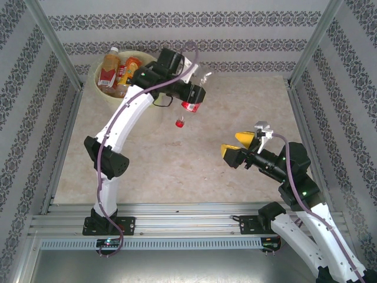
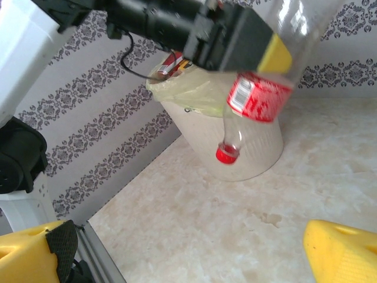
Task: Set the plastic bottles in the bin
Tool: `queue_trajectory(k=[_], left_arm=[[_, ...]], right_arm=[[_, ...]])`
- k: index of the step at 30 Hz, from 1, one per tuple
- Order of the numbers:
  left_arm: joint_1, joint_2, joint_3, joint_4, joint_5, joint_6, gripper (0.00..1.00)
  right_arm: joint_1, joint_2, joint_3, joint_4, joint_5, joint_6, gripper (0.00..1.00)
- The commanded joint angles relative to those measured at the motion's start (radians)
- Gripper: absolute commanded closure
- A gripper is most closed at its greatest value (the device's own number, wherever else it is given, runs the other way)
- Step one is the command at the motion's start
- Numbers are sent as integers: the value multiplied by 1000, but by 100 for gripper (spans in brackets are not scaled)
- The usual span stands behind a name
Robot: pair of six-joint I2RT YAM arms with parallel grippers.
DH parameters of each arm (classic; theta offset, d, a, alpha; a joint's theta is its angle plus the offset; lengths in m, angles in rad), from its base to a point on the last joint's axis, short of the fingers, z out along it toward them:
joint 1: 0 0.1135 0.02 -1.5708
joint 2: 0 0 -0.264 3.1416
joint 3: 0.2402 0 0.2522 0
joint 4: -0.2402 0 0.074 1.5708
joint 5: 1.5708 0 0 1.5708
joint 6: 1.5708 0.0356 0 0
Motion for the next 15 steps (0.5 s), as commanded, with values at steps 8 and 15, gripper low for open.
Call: queue_trajectory(k=[8,15], left_arm=[[176,-137,89,27,4,-94,40],[293,-193,89,41,-40,-78,40]], right_arm=[[15,-24,-11,23,5,15,2],[14,-29,-13,21,8,16,2]])
